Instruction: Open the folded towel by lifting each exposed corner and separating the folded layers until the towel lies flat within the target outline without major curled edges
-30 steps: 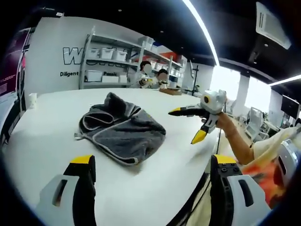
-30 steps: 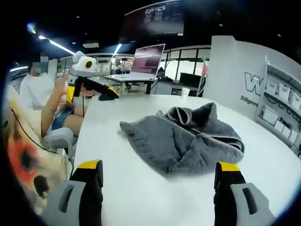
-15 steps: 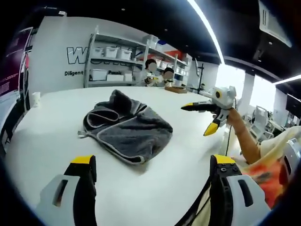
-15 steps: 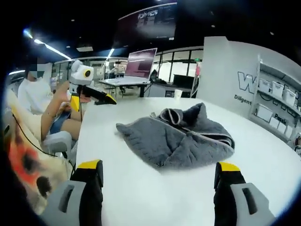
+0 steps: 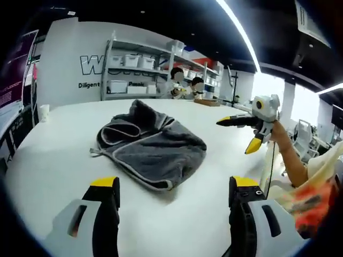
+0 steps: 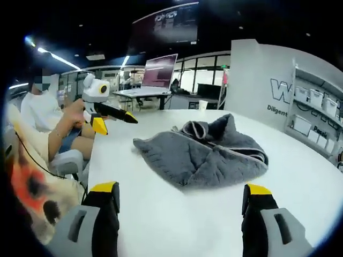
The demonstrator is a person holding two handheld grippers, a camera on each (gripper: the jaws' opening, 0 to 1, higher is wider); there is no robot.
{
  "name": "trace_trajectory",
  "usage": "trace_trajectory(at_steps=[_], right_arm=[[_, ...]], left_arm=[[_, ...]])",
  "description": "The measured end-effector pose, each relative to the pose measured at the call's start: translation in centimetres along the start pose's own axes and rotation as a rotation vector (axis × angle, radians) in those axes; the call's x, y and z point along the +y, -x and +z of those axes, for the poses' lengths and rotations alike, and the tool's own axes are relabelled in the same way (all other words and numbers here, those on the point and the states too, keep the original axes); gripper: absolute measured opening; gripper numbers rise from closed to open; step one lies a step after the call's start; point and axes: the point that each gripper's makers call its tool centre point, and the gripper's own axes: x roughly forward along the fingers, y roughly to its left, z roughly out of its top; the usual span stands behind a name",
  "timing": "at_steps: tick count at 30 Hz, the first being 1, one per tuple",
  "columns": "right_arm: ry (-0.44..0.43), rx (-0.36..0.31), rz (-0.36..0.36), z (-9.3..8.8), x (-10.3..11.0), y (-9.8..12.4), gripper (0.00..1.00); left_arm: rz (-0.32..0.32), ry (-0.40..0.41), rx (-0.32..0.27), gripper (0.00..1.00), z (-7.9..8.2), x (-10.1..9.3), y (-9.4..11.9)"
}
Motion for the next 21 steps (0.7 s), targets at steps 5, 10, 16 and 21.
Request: trace_trajectory(at_steps=[5, 10, 16, 21], right_arm=[[-0.002, 0.006, 0.004, -0.1, 0.2, 0.0, 0.94], [-0.003, 0.001, 0.003, 0.0, 0.1, 0.1, 0.94], [-0.008, 0.003, 0.002, -0.2, -0.1, 0.1, 0.93], [-0.008, 0.007, 0.000, -0.3, -0.1, 0.1, 0.92]], left_arm=[[-0.018, 0.024, -0.016, 0.53, -0.7, -0.4, -1.1], [-0.014, 0.077, -0.028, 0.36, -1.6, 0.2, -2.4], [-0.015, 0.089, -0.031, 0.18, -2.2, 0.2, -3.2], [0.000, 0.065, -0.025, 0.07, -2.4, 0.8, -3.3]])
